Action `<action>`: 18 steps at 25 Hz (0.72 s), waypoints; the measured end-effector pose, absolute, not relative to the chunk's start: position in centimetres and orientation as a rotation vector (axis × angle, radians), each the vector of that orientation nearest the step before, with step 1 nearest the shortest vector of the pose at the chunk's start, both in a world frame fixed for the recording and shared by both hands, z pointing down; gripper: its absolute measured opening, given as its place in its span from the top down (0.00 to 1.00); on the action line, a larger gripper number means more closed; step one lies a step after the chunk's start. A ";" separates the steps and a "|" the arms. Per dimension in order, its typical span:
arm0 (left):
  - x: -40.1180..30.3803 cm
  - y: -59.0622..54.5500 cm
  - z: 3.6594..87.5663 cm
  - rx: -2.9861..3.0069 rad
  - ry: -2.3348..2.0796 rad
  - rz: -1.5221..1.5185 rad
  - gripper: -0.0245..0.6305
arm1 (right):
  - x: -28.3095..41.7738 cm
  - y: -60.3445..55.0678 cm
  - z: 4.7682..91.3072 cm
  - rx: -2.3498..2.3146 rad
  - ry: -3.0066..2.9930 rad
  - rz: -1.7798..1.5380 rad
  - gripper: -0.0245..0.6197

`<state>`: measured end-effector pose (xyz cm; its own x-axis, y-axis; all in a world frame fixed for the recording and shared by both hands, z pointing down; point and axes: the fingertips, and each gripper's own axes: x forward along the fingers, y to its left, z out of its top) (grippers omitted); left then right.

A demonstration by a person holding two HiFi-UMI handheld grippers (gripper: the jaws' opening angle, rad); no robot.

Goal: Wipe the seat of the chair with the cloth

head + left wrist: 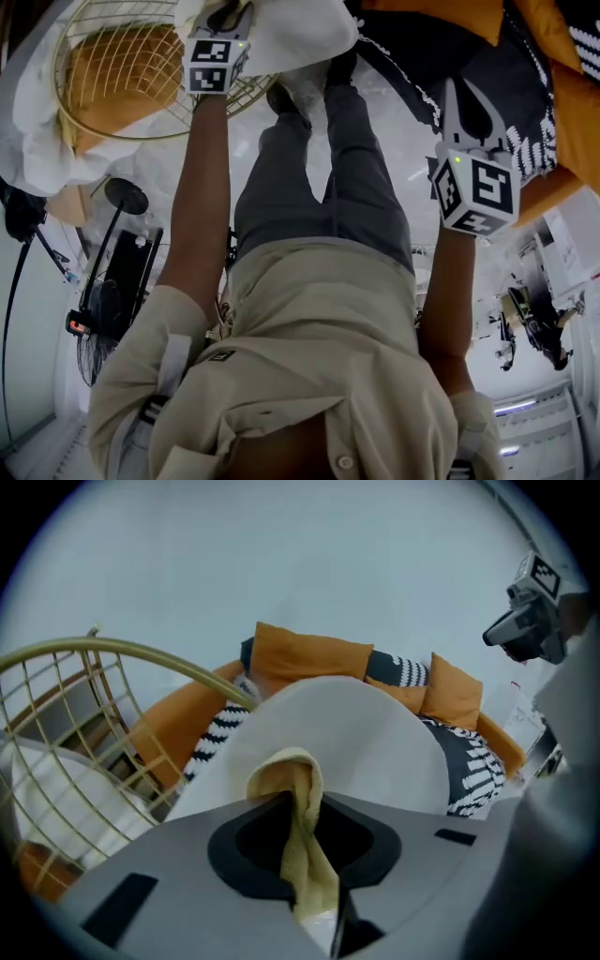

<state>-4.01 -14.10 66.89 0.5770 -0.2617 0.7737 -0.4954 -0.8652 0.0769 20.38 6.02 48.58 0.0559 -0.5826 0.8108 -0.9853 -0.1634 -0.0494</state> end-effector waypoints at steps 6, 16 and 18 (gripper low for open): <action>-1.1 -2.5 70.4 2.410 -0.378 1.198 0.85 | 20.1 5.9 49.1 1.786 -1.568 0.981 0.92; 0.7 2.5 71.0 2.427 -0.178 1.211 0.85 | 19.6 5.2 49.2 1.768 -1.579 0.976 0.92; 0.8 -0.6 69.9 2.468 -0.234 1.183 0.85 | 19.6 5.1 49.1 1.767 -1.582 0.974 0.92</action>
<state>0.77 -0.58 69.95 0.6294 0.0186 0.7768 -0.3128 -0.9091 0.2752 19.57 5.08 49.10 0.0351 -0.5738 0.8183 -0.9889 -0.1382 -0.0545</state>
